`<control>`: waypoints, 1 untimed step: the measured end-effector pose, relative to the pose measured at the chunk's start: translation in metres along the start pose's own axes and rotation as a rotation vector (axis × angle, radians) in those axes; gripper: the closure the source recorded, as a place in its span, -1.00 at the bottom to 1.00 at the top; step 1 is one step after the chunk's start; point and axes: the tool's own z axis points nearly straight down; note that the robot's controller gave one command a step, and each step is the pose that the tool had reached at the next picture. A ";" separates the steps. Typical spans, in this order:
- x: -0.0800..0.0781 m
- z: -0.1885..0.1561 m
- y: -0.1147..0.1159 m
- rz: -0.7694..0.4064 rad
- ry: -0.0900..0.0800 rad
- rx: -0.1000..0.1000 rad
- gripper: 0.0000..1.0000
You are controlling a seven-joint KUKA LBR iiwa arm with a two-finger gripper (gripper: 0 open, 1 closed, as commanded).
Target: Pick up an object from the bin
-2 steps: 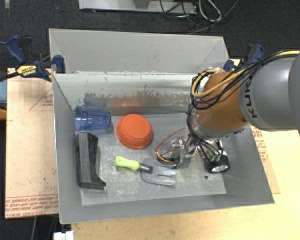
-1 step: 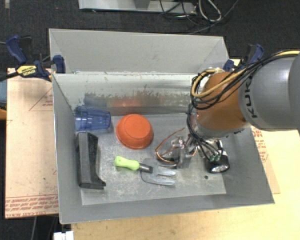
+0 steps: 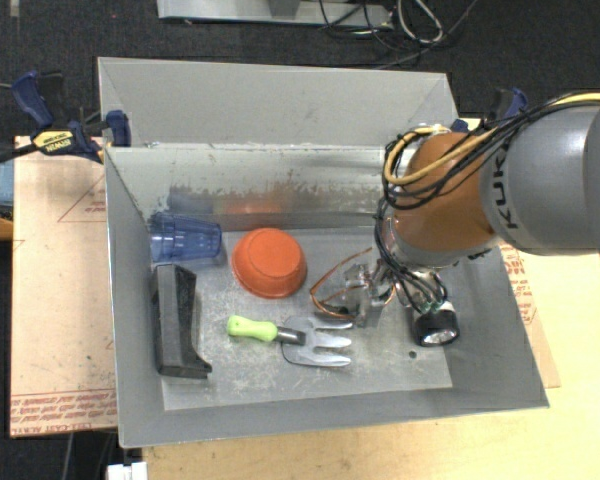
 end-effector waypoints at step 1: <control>0.005 0.014 -0.005 0.011 0.003 -0.001 1.00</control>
Offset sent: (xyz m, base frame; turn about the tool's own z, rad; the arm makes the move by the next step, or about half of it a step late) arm -0.0023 0.0117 -0.0152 0.0247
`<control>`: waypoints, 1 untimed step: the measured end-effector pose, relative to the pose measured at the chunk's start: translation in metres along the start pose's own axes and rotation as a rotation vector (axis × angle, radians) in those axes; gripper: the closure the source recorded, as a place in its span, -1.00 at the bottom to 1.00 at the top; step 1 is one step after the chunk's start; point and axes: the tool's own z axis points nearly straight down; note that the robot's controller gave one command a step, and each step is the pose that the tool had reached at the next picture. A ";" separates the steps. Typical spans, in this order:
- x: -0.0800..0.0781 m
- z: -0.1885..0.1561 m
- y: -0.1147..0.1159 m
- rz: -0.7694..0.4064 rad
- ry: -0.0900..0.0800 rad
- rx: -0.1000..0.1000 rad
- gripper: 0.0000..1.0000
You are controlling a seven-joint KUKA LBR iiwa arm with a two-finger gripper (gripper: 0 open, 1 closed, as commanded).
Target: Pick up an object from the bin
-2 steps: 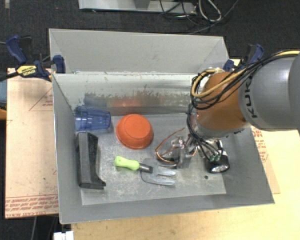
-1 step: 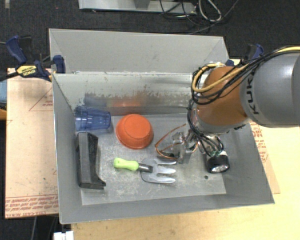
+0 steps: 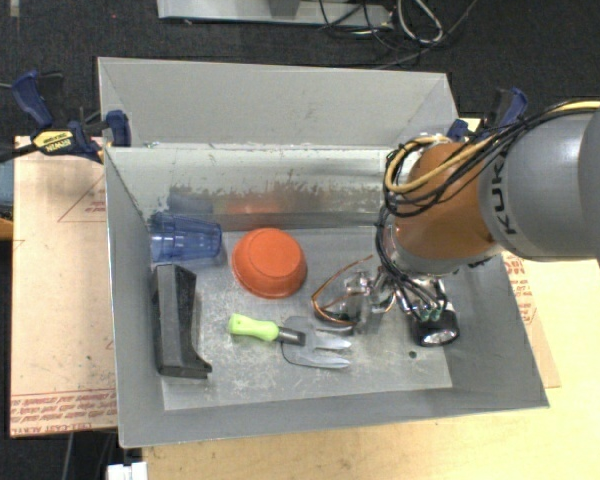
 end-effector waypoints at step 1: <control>-0.005 0.000 0.017 0.013 -0.006 0.001 1.00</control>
Offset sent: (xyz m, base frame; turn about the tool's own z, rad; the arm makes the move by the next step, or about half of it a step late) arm -0.0084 0.0042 0.0264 -0.0031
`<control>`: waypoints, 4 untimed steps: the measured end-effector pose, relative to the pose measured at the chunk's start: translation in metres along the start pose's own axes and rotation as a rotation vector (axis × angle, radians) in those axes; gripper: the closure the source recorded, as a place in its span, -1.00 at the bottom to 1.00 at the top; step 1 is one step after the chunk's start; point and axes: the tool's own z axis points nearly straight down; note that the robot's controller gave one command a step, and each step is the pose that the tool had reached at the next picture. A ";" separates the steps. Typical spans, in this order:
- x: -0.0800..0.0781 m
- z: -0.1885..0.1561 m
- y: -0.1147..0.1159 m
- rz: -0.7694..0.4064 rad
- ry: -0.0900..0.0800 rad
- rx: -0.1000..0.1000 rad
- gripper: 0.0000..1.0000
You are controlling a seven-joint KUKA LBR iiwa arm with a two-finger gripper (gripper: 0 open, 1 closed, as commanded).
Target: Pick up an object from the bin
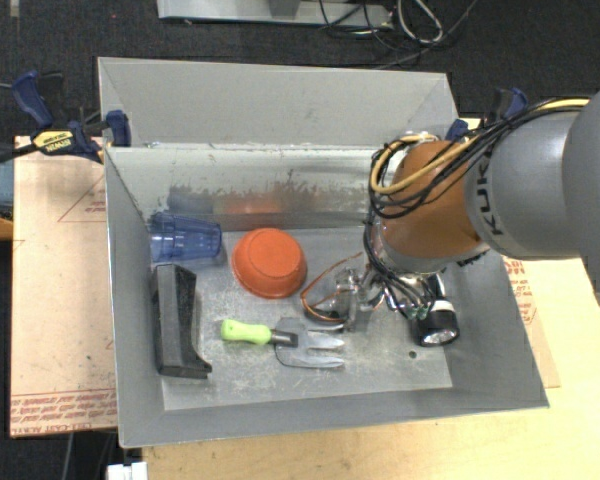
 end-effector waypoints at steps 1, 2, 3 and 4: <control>0.012 -0.027 -0.012 -0.013 0.002 0.000 1.00; -0.002 -0.121 -0.010 0.024 -0.010 -0.001 1.00; 0.015 -0.047 -0.006 0.012 0.022 -0.005 1.00; -0.005 -0.117 -0.016 0.041 -0.020 -0.001 1.00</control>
Offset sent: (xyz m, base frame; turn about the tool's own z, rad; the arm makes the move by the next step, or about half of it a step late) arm -0.0022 -0.0107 0.1171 0.0247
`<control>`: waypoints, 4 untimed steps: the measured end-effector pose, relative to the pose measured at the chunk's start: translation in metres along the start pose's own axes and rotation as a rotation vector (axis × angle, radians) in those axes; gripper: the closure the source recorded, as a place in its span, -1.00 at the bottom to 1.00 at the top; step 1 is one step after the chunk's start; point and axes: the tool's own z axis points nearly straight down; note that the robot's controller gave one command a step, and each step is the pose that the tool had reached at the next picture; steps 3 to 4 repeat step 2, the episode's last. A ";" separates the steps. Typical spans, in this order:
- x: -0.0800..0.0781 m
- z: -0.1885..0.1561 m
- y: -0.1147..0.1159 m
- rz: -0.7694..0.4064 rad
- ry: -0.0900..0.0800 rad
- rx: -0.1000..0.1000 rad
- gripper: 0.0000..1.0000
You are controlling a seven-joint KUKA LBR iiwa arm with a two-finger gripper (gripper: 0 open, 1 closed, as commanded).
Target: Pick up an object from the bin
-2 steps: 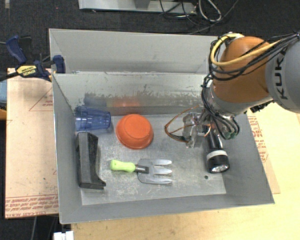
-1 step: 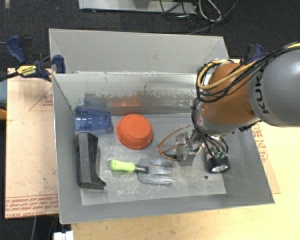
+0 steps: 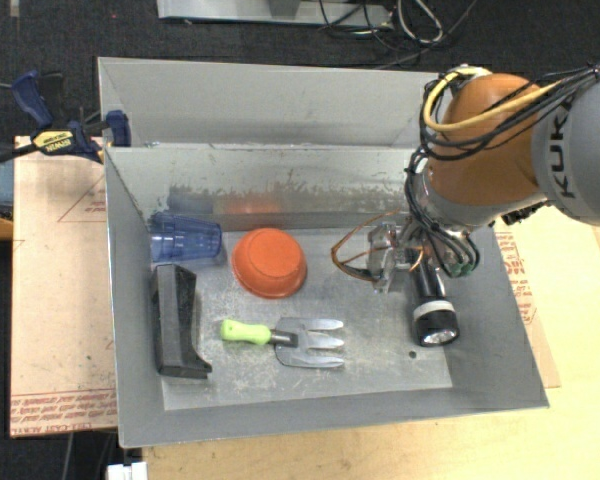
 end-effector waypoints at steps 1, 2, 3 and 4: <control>0.007 0.024 0.000 -0.006 0.012 -0.001 1.00; 0.009 -0.058 -0.002 0.002 0.010 -0.001 1.00; 0.009 -0.058 -0.002 0.002 0.010 -0.001 1.00; 0.009 -0.058 -0.002 0.002 0.010 -0.001 1.00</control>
Offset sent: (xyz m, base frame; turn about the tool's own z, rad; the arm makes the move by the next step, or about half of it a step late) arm -0.0124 -0.0048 0.0811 0.0058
